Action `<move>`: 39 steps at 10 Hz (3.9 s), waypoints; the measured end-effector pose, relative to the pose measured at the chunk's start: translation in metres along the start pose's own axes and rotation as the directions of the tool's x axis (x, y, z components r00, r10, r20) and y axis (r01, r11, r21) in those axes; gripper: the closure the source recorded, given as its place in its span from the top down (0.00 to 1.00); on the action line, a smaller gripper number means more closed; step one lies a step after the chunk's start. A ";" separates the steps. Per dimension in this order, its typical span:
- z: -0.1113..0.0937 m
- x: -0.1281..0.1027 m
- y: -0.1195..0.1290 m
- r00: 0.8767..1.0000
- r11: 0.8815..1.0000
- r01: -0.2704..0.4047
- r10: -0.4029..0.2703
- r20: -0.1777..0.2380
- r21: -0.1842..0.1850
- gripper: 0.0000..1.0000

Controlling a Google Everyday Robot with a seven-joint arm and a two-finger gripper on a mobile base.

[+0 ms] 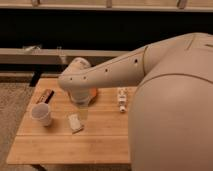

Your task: Place the ceramic cup in the ceramic bowl

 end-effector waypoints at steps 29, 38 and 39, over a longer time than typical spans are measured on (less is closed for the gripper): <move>0.077 -0.218 0.029 0.880 0.879 0.471 -0.463 0.107 -0.071 0.45; 0.018 -0.199 0.019 0.718 0.759 0.640 -0.645 0.260 0.116 0.00; 0.005 -0.196 0.018 0.675 0.725 0.670 -0.685 0.274 0.160 0.00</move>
